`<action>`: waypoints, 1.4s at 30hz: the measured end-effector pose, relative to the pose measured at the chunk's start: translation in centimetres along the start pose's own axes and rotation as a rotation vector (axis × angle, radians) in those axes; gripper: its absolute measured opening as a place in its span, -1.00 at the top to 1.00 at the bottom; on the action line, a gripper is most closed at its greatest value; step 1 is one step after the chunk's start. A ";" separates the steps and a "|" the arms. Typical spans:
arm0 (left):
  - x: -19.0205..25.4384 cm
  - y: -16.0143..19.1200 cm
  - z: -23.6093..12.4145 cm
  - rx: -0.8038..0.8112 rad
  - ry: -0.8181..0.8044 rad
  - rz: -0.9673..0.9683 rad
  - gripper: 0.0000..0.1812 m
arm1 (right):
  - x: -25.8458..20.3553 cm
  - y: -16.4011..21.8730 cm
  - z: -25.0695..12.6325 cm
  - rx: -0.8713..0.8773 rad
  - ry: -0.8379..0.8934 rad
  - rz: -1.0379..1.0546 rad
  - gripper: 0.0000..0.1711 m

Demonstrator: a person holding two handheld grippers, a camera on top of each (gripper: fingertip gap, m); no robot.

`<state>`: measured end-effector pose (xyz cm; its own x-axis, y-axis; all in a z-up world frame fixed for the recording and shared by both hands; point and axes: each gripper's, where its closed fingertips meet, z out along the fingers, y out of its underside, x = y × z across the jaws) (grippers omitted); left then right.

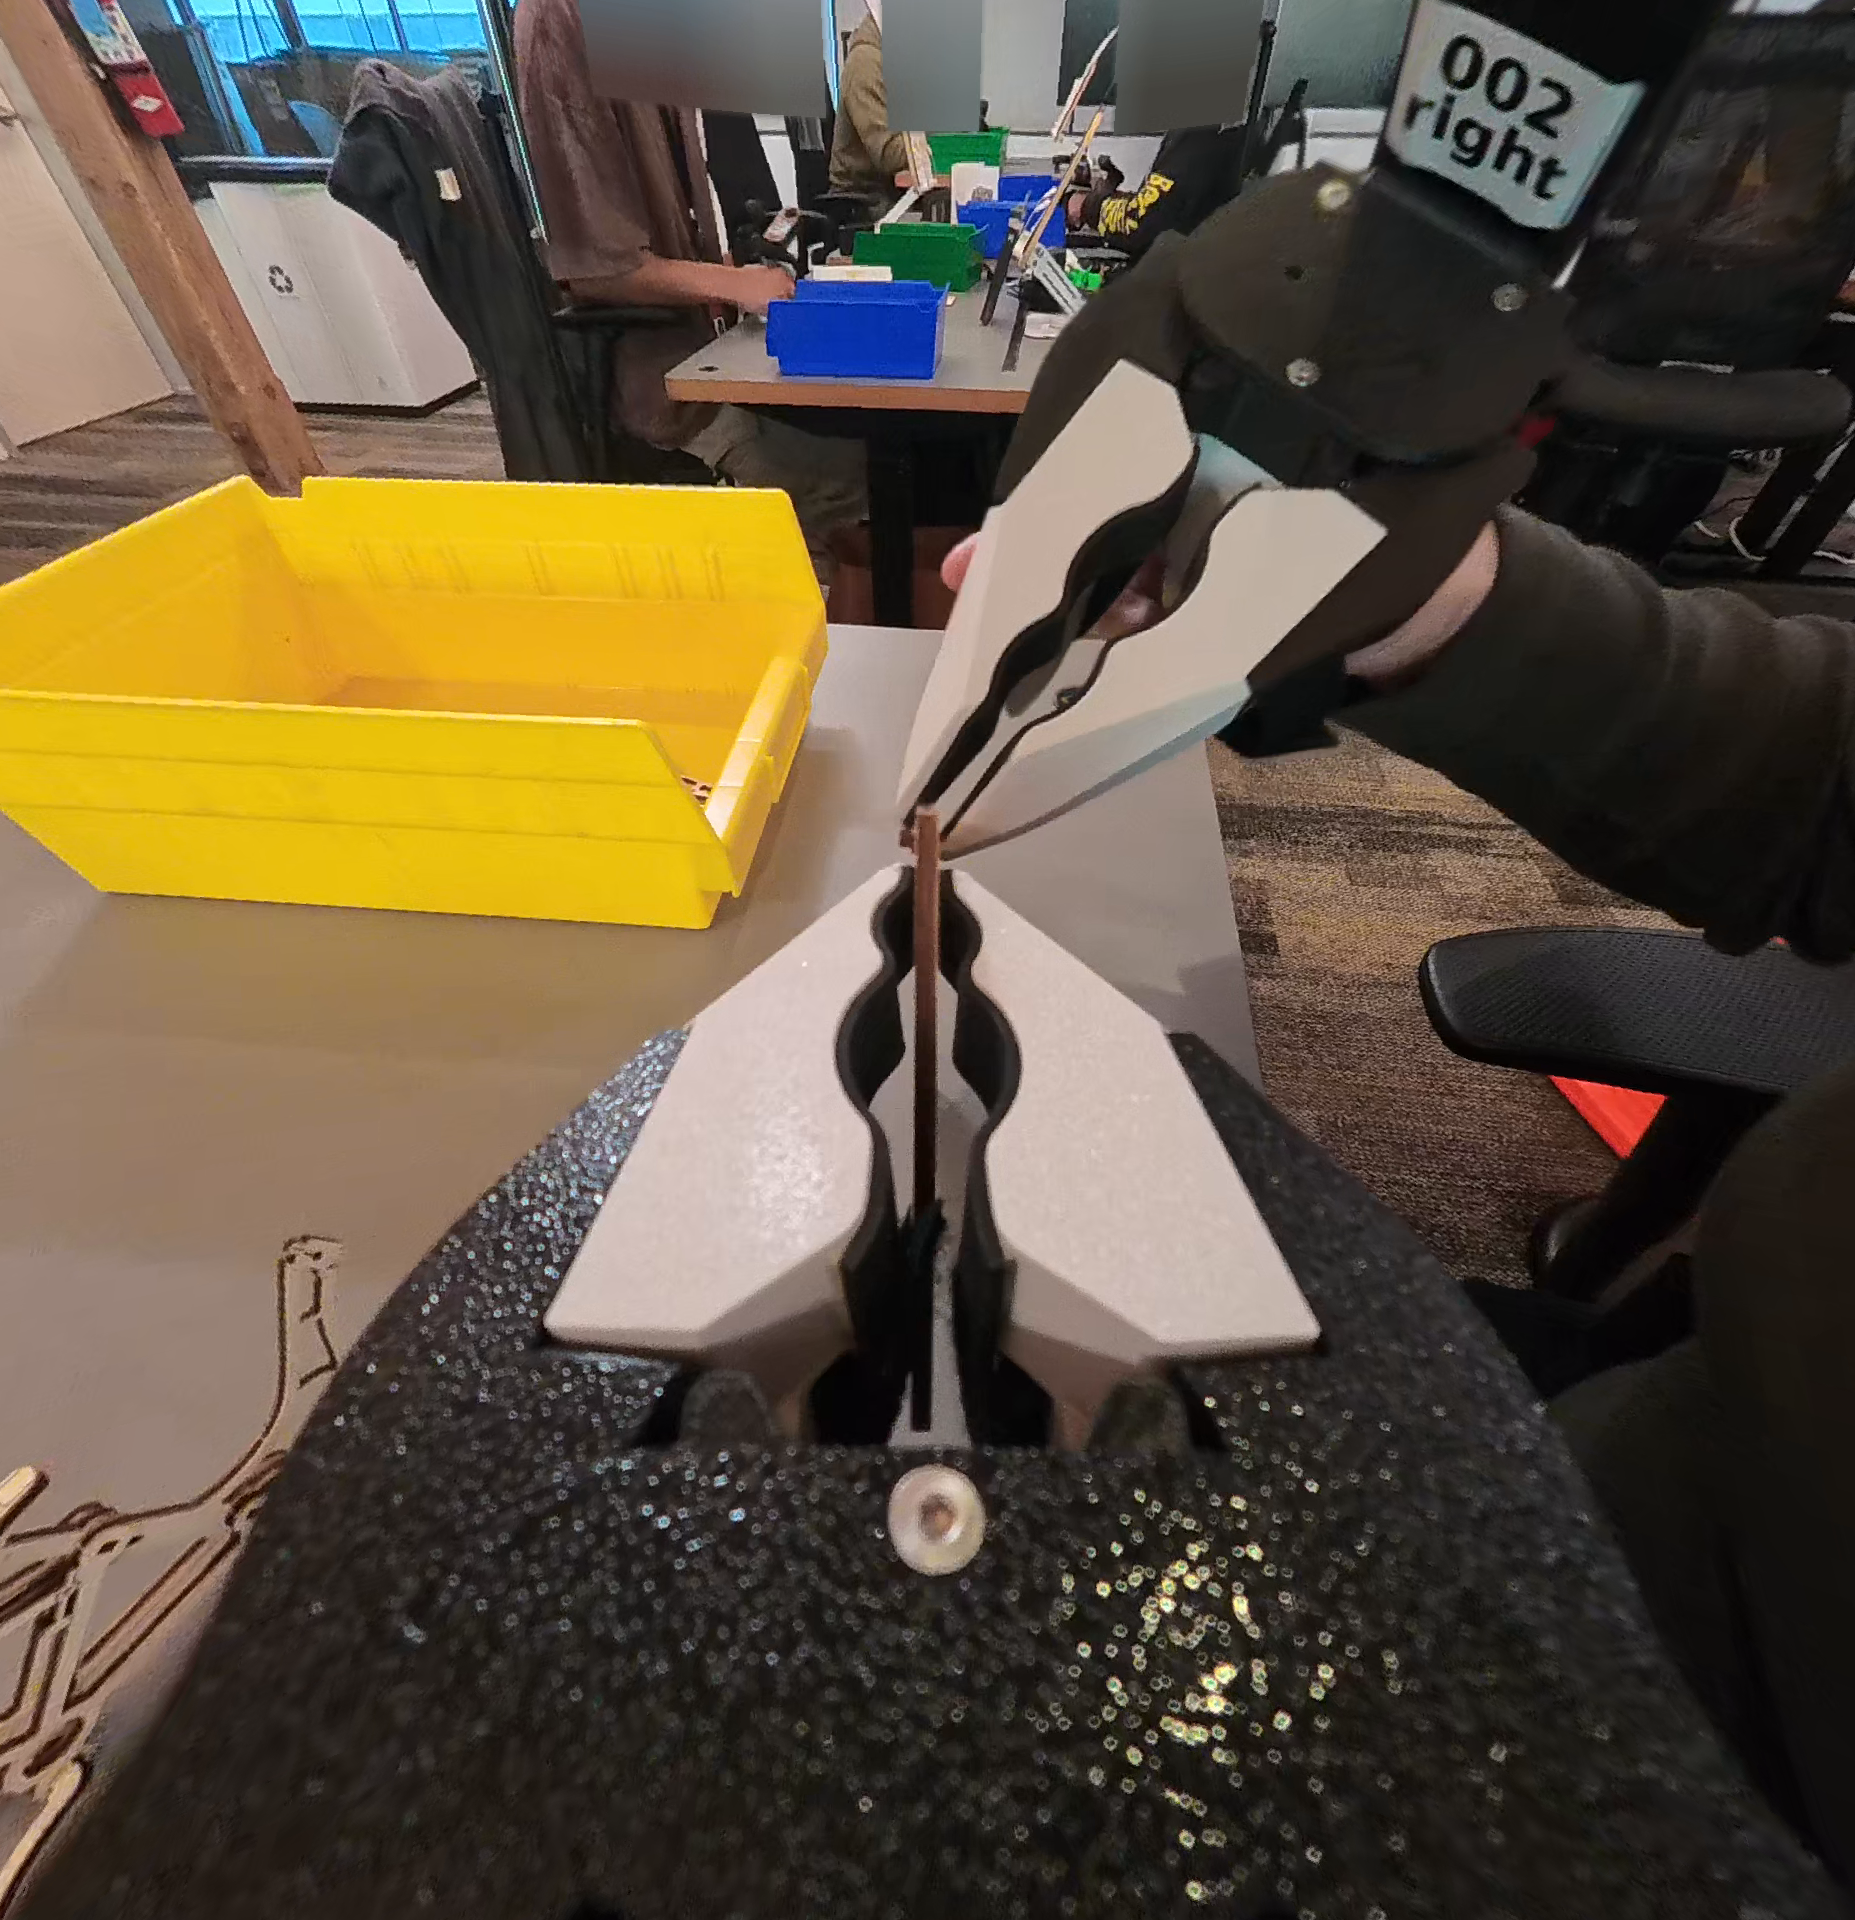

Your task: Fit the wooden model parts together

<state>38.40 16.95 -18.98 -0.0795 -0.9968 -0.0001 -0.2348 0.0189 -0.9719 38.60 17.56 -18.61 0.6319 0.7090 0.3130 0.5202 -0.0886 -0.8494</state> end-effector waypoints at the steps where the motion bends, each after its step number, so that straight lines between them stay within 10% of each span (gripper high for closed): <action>1: 0.0 0.0 0.0 0.002 0.001 -0.001 0.99 | 0.0 0.0 0.0 0.007 -0.009 0.018 0.95; 9: 0.0 0.0 0.1 -0.009 -0.011 0.028 0.99 | 0.2 0.0 0.0 0.081 -0.093 0.205 0.96; 21: -0.7 0.5 0.5 -0.032 -0.073 0.031 0.99 | 1.1 0.4 0.3 -0.090 0.449 -0.366 0.99; 34: 1.2 -0.2 -0.3 0.059 -0.007 0.159 0.99 | -0.2 0.5 -1.6 0.030 0.191 -0.193 0.63; 42: 3.7 -1.6 -1.0 0.147 0.091 0.226 0.93 | -2.4 1.3 -2.7 0.041 -0.026 -0.089 0.94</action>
<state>37.54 13.26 -17.16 -0.2024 -0.9573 -0.2063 -0.0583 0.2221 -0.9733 39.29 13.83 -19.32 0.5691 0.7306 0.3772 0.5495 0.0033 -0.8355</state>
